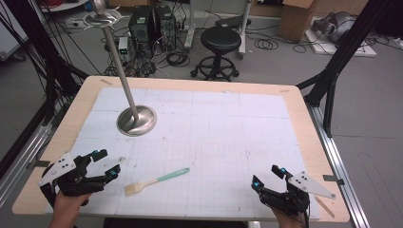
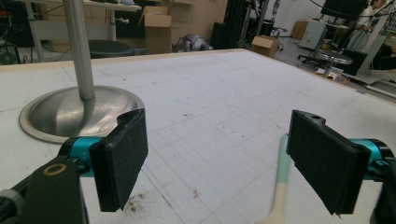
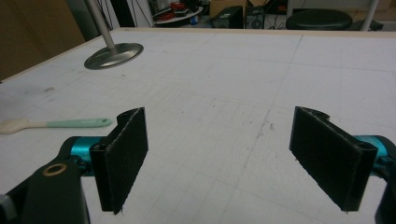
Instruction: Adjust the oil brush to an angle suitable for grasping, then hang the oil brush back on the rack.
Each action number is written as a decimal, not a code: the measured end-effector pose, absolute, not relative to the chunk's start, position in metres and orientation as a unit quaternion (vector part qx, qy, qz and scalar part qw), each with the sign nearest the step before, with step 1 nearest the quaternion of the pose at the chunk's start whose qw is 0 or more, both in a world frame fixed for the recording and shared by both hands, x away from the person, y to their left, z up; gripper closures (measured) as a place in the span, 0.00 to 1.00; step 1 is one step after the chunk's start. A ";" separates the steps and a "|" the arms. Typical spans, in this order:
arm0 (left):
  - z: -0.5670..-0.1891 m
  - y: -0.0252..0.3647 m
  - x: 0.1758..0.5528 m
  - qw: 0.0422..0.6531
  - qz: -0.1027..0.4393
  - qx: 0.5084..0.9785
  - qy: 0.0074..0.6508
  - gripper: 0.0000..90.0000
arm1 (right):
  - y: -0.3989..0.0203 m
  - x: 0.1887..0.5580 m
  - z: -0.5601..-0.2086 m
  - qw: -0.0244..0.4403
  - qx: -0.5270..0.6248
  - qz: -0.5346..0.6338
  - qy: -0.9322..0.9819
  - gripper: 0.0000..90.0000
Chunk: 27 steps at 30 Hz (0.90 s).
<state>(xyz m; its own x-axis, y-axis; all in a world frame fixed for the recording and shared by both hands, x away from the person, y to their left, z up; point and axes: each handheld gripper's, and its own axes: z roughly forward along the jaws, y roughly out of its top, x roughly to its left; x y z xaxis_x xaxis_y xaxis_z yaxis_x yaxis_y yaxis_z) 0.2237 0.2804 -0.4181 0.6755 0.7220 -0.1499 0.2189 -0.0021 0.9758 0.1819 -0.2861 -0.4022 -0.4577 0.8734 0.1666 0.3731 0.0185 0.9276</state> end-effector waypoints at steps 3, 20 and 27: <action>-0.418 0.280 0.225 0.614 0.203 0.679 0.347 0.24 | -0.288 0.184 -0.404 0.236 0.464 0.525 0.673 0.20; -0.417 0.266 0.223 0.614 0.185 0.702 0.310 0.21 | -0.282 0.186 -0.404 0.237 0.454 0.518 0.685 0.20; -0.409 0.249 0.231 0.608 0.166 0.717 0.298 0.23 | -0.280 0.186 -0.405 0.221 0.448 0.518 0.695 0.21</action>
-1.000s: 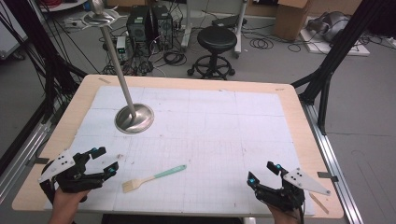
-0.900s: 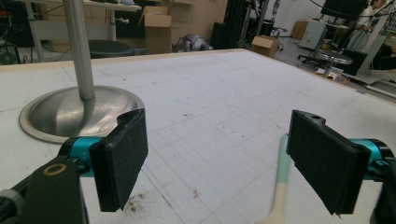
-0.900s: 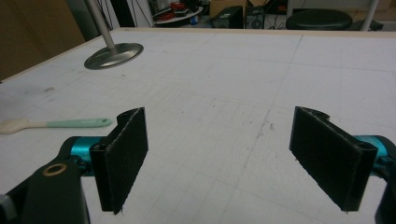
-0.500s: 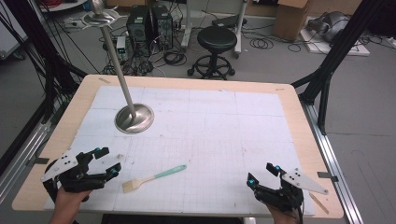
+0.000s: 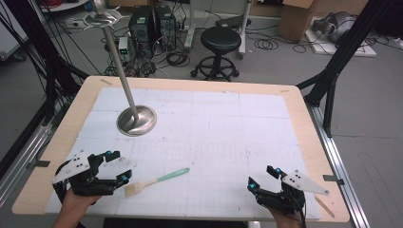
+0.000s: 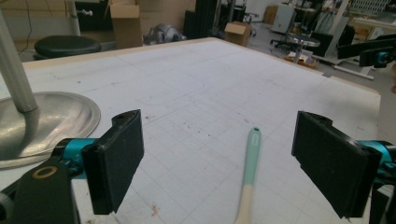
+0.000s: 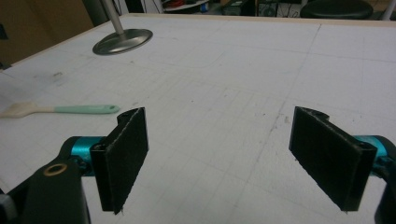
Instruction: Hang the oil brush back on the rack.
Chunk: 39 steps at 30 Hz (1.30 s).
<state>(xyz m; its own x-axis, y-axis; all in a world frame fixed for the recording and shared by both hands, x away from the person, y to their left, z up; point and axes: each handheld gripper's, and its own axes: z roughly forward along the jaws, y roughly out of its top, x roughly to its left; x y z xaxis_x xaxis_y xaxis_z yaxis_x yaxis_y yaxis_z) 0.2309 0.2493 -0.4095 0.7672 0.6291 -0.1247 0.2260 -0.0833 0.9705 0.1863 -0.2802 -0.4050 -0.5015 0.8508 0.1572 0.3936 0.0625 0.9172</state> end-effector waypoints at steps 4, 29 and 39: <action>-0.404 0.241 0.235 0.612 0.146 0.729 0.271 0.37 | -0.281 0.187 -0.407 0.215 0.450 0.517 0.695 0.21; -0.436 0.172 0.277 0.443 0.021 0.871 0.210 0.63 | -0.281 0.188 -0.408 0.209 0.454 0.510 0.701 0.21; -0.439 0.169 0.275 0.404 0.028 0.891 0.203 0.69 | -0.282 0.188 -0.409 0.211 0.456 0.507 0.700 0.21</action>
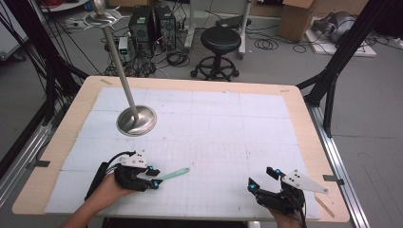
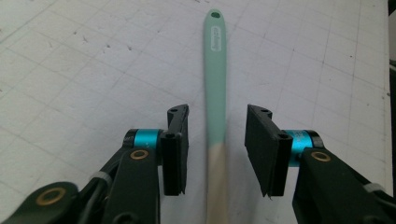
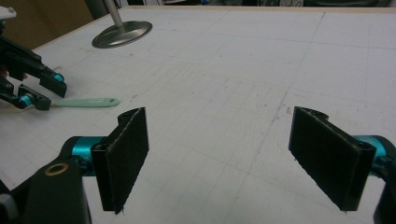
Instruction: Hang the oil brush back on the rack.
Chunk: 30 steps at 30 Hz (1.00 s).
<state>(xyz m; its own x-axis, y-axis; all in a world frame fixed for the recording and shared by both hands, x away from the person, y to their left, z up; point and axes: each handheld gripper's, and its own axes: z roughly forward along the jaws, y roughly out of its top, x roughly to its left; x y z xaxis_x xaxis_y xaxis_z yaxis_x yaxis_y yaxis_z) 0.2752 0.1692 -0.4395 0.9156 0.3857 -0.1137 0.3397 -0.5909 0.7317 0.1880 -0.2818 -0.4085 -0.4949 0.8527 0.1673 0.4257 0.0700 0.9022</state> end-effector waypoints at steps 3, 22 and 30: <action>-0.440 0.169 0.274 0.401 0.028 0.894 0.199 0.71 | -0.283 0.188 -0.409 0.212 0.458 0.507 0.699 0.21; -0.440 0.167 0.272 0.391 0.044 0.899 0.194 0.90 | -0.282 0.187 -0.409 0.215 0.461 0.501 0.700 0.21; -0.440 0.166 0.270 0.392 0.052 0.896 0.200 0.90 | -0.282 0.187 -0.409 0.214 0.463 0.499 0.701 0.21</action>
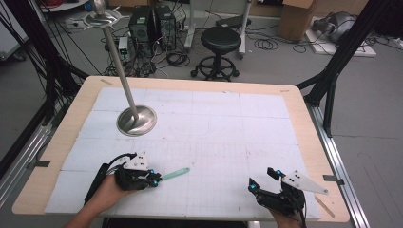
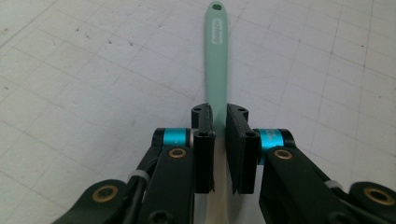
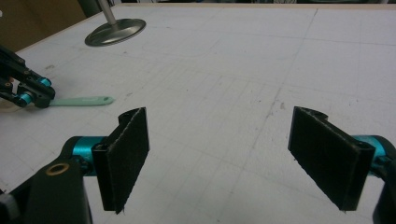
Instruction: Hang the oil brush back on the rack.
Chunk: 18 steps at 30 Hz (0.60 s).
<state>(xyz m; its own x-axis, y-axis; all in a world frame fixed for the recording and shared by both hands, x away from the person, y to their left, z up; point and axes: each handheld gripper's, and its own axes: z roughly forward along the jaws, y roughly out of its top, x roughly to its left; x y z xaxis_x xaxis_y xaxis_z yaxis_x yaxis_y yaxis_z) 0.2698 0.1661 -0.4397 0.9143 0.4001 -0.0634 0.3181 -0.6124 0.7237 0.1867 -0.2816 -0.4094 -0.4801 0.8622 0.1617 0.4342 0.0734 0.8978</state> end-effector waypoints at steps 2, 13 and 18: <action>-0.441 0.168 0.267 0.400 0.062 0.892 0.200 0.91 | -0.281 0.187 -0.410 0.213 0.464 0.499 0.700 0.21; -0.430 0.187 0.262 0.483 0.076 0.840 0.236 0.91 | -0.279 0.187 -0.411 0.207 0.462 0.497 0.705 0.21; -0.420 0.190 0.252 0.534 0.098 0.809 0.225 0.91 | -0.278 0.189 -0.412 0.200 0.463 0.504 0.701 0.21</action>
<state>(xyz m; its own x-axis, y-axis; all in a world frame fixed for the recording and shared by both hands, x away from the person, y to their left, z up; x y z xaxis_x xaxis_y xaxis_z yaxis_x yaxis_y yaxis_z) 0.2517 0.1903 -0.4198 0.8798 0.4681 -0.0821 0.2592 -0.3277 0.9086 0.1886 -0.2776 -0.4116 -0.4918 0.8506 0.1859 0.4473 0.0636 0.8921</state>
